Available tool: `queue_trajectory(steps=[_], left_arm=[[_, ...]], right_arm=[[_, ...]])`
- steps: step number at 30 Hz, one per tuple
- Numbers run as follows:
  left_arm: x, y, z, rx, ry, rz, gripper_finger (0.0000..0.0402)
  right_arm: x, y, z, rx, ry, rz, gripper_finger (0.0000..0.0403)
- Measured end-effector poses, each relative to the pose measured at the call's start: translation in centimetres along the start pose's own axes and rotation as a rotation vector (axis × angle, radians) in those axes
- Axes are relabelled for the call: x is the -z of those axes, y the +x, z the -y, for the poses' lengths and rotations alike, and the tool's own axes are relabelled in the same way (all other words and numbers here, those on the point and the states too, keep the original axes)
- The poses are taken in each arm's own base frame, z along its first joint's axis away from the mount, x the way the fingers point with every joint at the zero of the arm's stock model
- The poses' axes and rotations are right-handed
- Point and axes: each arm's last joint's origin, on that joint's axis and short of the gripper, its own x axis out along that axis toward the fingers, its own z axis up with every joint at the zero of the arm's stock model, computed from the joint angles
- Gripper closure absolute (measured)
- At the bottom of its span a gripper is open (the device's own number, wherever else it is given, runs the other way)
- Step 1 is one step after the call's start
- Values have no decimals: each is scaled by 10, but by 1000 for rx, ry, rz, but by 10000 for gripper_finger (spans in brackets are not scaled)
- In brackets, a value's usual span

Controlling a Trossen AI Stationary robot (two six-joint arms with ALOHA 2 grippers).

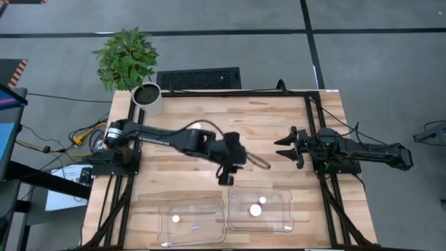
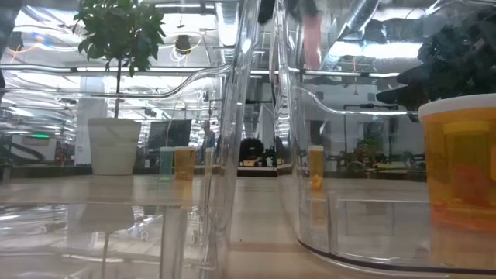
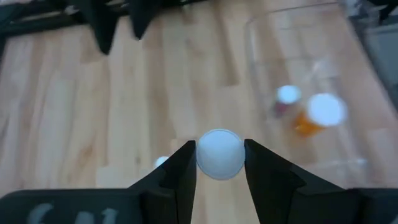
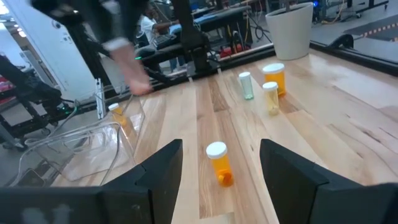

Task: Pick and place medicine bottles into bin by pill shape (circle, oval)
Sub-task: Put the pink tablet bottle into the left transparent bin

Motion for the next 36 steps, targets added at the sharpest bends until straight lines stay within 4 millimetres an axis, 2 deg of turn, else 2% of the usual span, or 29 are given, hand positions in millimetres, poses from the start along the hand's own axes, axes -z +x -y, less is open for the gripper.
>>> queue_trajectory(steps=[3,9,16,20,25,29,36], left_arm=[[-5,-12,27,14,7,-7,289],[-1,-27,87,25,-9,-6,289],[15,-51,157,-54,-21,35,289],[30,-65,188,-87,-64,35,289],[53,-77,209,-170,-178,-4,289],[74,-83,218,-274,-257,-20,289],[100,-74,225,-332,-367,-49,289]], right_arm=[[0,0,0,0,0,0,178],[0,0,0,0,0,0,178],[0,0,0,0,1,0,178],[0,0,0,0,7,0,178],[0,0,0,0,8,0,178],[0,0,0,0,10,0,178],[0,0,0,0,33,0,178]])
